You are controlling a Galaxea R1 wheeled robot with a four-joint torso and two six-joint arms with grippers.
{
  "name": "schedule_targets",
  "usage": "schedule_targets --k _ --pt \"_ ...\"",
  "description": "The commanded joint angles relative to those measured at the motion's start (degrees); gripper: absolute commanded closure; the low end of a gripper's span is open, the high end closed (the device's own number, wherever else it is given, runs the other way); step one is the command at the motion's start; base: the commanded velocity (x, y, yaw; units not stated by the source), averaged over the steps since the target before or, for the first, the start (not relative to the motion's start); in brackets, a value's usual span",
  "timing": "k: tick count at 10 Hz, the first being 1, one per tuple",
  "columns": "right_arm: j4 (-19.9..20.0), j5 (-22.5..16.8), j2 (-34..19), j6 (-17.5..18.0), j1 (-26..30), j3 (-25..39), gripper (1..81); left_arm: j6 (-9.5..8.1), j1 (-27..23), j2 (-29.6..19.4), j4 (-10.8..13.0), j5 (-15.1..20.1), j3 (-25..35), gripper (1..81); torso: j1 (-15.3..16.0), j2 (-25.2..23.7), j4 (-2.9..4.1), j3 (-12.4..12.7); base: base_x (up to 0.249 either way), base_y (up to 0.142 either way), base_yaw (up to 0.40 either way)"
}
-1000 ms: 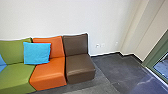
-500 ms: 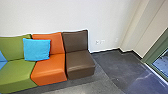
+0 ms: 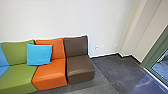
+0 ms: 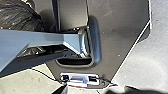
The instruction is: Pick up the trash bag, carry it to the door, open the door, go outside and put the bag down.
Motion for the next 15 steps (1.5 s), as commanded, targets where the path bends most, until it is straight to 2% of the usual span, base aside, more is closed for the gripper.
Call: schedule_targets --k 1,5,6,8,9,11,13,15 --pt "-1.5 -4.3 3.3 -0.2 0.4 -3.8 1.0 0.16 -0.5 0.6 0.1 4.9 -1.2 81.1 -3.5 5.5 0.00 5.3 0.000 0.000 0.000" --pt "-1.5 -4.3 3.7 -0.2 0.5 -3.7 1.0 0.34 -0.5 0.7 0.1 4.9 -1.2 81.1 -8.7 13.2 0.00 13.0 0.000 0.000 0.000" --pt "-1.5 -4.3 3.7 -0.2 0.5 -3.8 1.0 0.34 -0.5 0.8 0.1 4.9 -1.2 81.1 -9.9 15.0 0.00 9.2 0.000 0.000 0.000" --pt "-1.5 -4.3 3.7 -0.2 0.4 -3.9 1.0 0.43 -0.5 0.9 0.1 4.9 -1.2 81.1 -9.9 18.1 0.00 10.9 0.000 0.000 0.000" --pt "-1.5 -4.3 3.7 -0.2 0.4 -3.9 1.0 0.34 -0.5 0.9 0.1 4.9 -1.2 81.1 -9.9 18.1 0.00 11.3 0.000 0.000 0.000" --pt "-1.5 -4.3 3.7 -0.2 0.4 -3.8 1.0 0.34 -0.5 1.0 0.1 4.9 -1.5 81.1 -9.9 18.1 0.00 15.5 0.000 0.000 0.000" --pt "-1.5 -4.3 3.7 -0.2 0.4 -3.7 1.0 0.34 -0.4 1.0 0.0 4.9 -1.5 81.1 -9.3 17.2 0.00 17.8 0.000 0.000 0.000" --pt "-1.5 -4.3 3.7 -0.2 0.4 -3.8 1.0 0.34 -0.4 1.0 0.0 4.9 -1.5 81.1 -9.7 17.6 0.00 21.4 0.000 0.000 0.000"
